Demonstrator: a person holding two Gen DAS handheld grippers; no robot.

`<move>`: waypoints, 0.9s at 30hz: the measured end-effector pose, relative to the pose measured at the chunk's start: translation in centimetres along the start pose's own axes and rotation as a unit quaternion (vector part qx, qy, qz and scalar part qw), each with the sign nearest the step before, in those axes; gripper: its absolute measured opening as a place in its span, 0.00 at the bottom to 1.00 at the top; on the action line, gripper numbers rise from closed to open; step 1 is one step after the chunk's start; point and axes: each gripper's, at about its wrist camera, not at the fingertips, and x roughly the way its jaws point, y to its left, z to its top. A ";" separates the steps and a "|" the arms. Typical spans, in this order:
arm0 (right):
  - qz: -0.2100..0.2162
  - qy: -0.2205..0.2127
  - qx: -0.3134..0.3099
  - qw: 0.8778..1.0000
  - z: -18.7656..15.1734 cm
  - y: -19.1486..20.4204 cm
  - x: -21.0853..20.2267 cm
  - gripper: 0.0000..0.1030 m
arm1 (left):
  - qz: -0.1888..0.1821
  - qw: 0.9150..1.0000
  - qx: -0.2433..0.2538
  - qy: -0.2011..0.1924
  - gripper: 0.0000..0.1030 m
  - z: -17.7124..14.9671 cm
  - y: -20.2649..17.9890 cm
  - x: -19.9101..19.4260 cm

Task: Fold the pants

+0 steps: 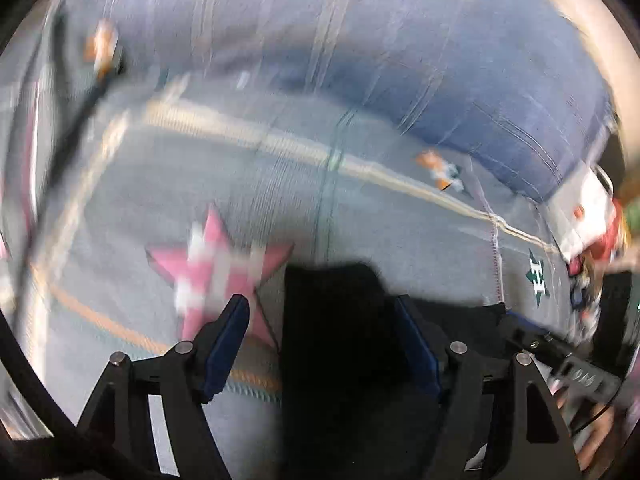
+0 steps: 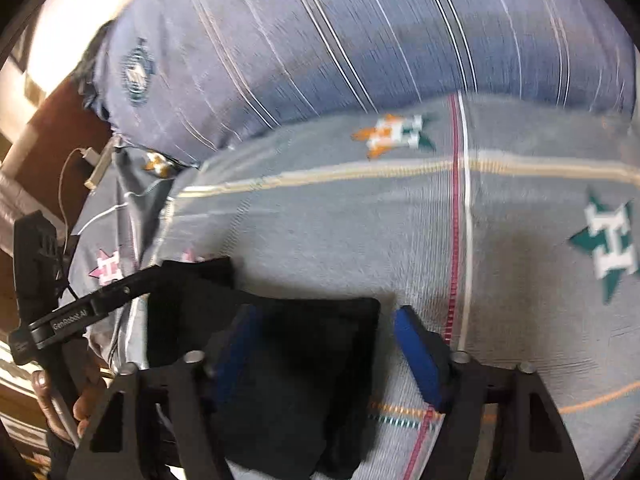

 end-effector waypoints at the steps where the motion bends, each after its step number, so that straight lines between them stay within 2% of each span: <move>1: 0.005 0.006 0.010 1.000 -0.3 -0.4 0.6 0.54 | -0.019 1.000 -0.011 0.003 0.54 0.0 0.2 0.2; 2: 0.013 0.008 0.016 1.000 -0.5 -0.7 0.9 0.48 | -0.021 1.000 -0.008 0.004 0.51 0.2 0.0 0.3; 5: -0.015 0.000 -0.015 1.000 0.0 0.2 1.3 0.37 | 0.031 0.999 0.030 -0.007 0.42 0.6 -1.6 1.2; 6: -0.019 0.000 -0.017 1.000 0.1 0.2 1.6 0.34 | 0.029 0.999 0.021 -0.015 0.38 0.6 -1.5 1.2; 8: -0.031 -0.003 -0.017 0.999 0.4 0.4 2.1 0.30 | -0.008 0.999 0.000 -0.042 0.32 0.7 -1.1 0.2; 9: -0.035 -0.015 -0.017 0.999 0.6 0.5 2.0 0.27 | -0.007 0.998 0.010 -0.054 0.32 0.7 -1.3 -0.3; 10: -0.036 -0.027 -0.021 0.999 0.7 0.7 1.6 0.27 | 0.010 0.998 0.022 -0.062 0.32 0.7 -1.5 -0.4; 12: -0.032 -0.048 -0.040 0.998 0.8 0.9 1.0 0.26 | 0.049 0.997 0.033 -0.040 0.33 0.7 -1.8 1.1; 14: -0.038 -0.029 -0.036 0.998 0.7 0.5 2.3 0.26 | 0.068 0.996 0.038 -0.038 0.35 0.6 -1.8 1.8; 18: -0.024 -0.029 -0.013 0.999 0.6 0.0 2.4 0.30 | 0.060 0.997 0.031 -0.040 0.41 0.5 -1.6 1.0; 21: -0.014 -0.037 0.001 0.999 0.1 -0.1 1.0 0.30 | 0.054 0.997 0.020 -0.044 0.54 0.0 -1.1 -0.3; 23: -0.004 -0.045 0.006 0.999 -0.3 -0.2 -0.2 0.32 | 0.048 0.997 0.014 -0.057 0.57 -0.6 -1.1 -1.5; 25: 0.028 -0.054 0.010 0.998 -1.0 0.0 -1.5 0.47 | 0.056 0.996 0.019 -0.068 0.58 -1.3 -1.1 -2.3; 26: 0.042 -0.063 0.012 0.997 -1.7 0.0 -2.2 0.66 | 0.067 0.995 0.025 -0.074 0.59 -2.0 -1.1 -2.5; 27: 0.045 -0.071 0.012 0.996 -2.2 0.1 -2.6 0.67 | 0.076 0.994 0.030 -0.077 0.59 -2.6 -1.2 -2.6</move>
